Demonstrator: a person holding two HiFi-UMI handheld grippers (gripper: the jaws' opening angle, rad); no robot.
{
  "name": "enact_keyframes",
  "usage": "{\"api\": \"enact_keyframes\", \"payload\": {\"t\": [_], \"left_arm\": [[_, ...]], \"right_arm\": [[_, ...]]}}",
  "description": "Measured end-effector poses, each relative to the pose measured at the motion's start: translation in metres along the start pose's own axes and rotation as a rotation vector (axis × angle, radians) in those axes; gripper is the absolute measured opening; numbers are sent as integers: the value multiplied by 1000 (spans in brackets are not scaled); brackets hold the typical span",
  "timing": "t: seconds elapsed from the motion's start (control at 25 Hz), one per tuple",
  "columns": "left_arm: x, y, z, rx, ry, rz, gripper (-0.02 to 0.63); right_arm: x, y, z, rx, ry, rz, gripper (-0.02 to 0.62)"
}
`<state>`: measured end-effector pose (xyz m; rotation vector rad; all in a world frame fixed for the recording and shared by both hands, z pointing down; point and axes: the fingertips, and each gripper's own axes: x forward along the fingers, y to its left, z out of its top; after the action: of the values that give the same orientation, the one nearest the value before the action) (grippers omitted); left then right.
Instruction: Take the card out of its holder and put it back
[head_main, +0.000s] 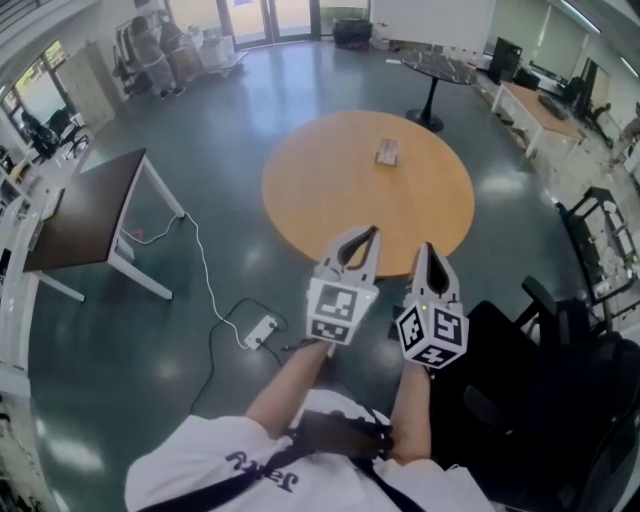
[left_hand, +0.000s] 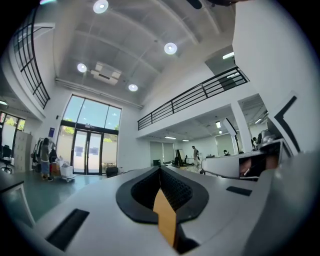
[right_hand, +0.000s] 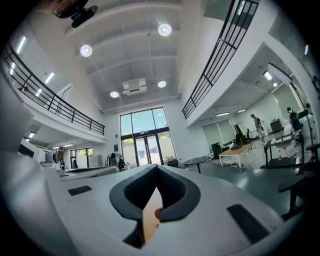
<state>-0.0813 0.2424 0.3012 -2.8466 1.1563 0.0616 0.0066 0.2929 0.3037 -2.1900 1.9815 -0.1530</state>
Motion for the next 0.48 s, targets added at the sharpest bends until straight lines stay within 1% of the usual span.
{"api": "enact_keyframes", "payload": {"t": [0.16,0.32,0.48], "left_arm": [[21,16,-5,-3,10,7,11],[51,38,-3,-2,3,-2,11],[86,69,7,-10,-22,-6,11]], "right_arm": [[26,-4,2,6,-6,-1,20],[69,0,3,13,-8,15,20],[117,14,7,4,-11,43,20]]}}
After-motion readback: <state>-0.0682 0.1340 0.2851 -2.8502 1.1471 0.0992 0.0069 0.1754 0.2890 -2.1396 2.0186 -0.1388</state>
